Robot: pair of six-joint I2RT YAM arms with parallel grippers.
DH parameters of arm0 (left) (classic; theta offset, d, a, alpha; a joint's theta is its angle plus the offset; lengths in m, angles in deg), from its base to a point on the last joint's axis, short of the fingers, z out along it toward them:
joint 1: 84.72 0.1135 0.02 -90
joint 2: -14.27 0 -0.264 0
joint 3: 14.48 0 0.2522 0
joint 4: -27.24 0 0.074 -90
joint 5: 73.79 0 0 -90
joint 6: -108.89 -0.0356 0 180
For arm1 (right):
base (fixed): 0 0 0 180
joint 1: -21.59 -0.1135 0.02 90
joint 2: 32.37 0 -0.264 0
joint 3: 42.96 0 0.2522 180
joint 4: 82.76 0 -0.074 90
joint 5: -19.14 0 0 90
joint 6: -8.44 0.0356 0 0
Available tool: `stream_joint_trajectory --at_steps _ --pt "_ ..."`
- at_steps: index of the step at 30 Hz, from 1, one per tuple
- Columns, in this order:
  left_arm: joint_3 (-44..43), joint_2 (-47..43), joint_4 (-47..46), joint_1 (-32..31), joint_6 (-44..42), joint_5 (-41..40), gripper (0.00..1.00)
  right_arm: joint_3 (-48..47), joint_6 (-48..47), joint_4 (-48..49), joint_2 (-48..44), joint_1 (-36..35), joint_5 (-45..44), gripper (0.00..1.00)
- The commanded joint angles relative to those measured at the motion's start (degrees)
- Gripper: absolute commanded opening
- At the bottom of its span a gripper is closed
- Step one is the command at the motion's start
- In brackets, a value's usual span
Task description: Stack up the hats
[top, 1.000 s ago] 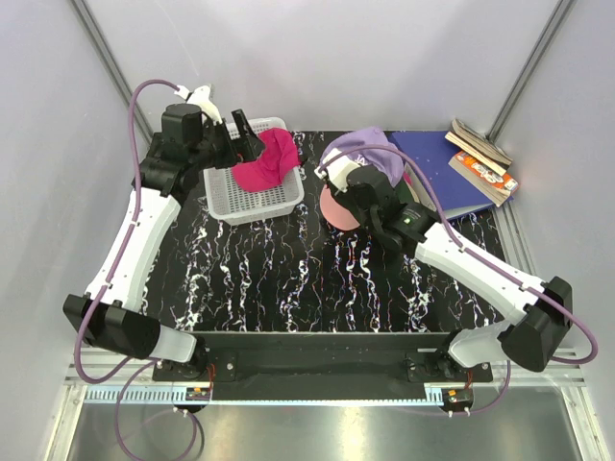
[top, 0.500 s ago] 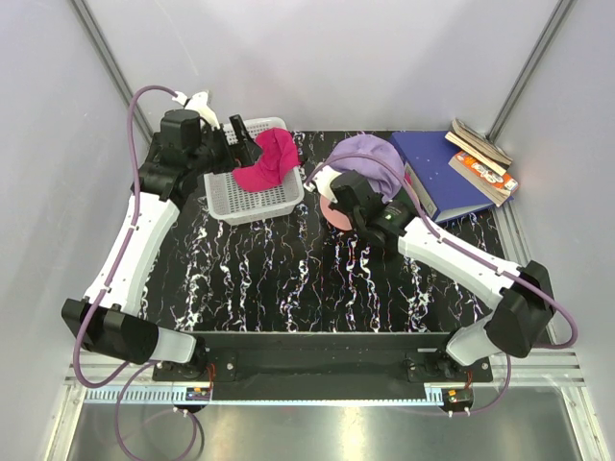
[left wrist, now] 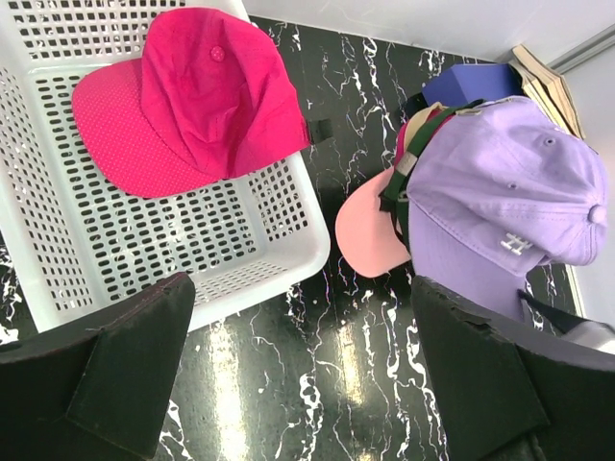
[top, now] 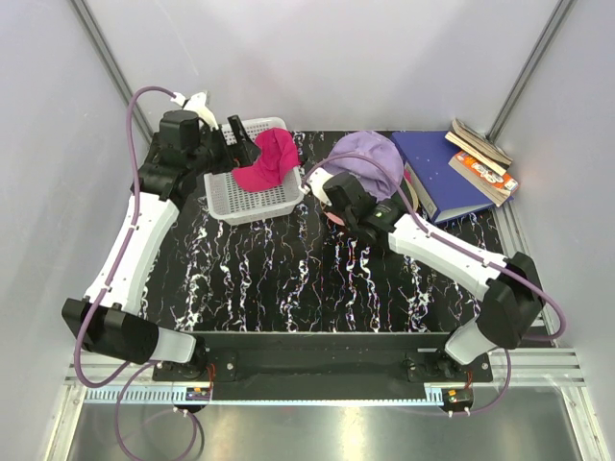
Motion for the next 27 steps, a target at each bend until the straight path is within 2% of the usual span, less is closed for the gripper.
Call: stream_joint_trajectory --at_steps 1,2,8,9,12,19,21,23,25,27 --pt "0.89 0.93 -3.11 0.25 -0.15 1.02 0.99 -0.58 4.66 -3.43 0.94 -0.52 6.28 0.52" --pt "1.15 1.2 -3.19 0.25 -0.06 1.28 0.99 -0.76 5.01 -3.34 0.68 -0.52 6.37 0.59" --pt "2.82 2.08 -5.04 0.25 0.56 3.22 0.99 -1.72 6.86 -3.43 -2.57 -0.52 8.21 0.84" --pt "3.0 2.34 -5.65 0.25 0.73 3.48 0.99 -1.81 7.04 -3.6 -3.79 -0.52 9.78 0.9" --pt "3.96 3.04 -6.53 0.25 0.73 4.45 0.99 -1.73 7.65 -4.04 -6.34 -0.61 14.88 0.98" --pt "5.46 3.83 -7.68 0.25 0.82 5.5 0.99 -2.42 11.95 -7.12 -12.49 -0.61 29.3 1.0" --pt "5.63 4.01 -7.85 0.25 0.73 6.12 0.99 -6.1 14.93 -7.03 -14.43 -0.52 29.58 1.0" --pt "6.07 4.01 -8.38 0.07 0.91 6.47 0.99 -11.18 16.43 -7.56 -13.22 0.18 25.99 1.0" --pt "6.25 4.1 -9.17 -0.45 0.99 7.0 0.99 -14.8 20.2 -9.4 -11.11 2.72 25.01 0.98" --pt "6.08 4.36 -9.44 -0.98 1.34 7.17 0.99 -19.03 26.59 -9.93 -8.21 10.7 30.51 0.95"
